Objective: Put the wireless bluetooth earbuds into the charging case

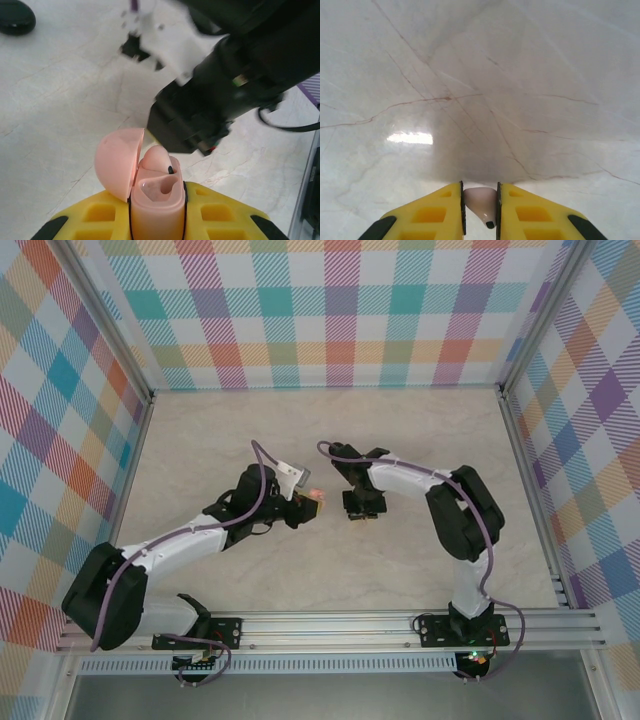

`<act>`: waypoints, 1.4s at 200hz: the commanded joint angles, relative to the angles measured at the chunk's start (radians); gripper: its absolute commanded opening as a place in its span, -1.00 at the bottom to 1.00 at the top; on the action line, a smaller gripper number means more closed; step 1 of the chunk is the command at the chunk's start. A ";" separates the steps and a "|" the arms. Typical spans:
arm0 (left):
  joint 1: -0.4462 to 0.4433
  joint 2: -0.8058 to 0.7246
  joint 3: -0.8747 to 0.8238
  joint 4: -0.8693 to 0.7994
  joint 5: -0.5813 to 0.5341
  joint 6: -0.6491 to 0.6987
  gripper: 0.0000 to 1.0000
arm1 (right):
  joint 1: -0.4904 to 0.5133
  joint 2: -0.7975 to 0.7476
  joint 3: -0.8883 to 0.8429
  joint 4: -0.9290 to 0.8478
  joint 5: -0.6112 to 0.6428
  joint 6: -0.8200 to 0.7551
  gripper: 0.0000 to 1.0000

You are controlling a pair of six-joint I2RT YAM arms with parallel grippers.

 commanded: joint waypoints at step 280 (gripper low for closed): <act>-0.018 0.236 -0.103 0.654 0.129 -0.039 -0.75 | 0.079 -0.428 -0.178 0.488 -0.122 0.042 -0.56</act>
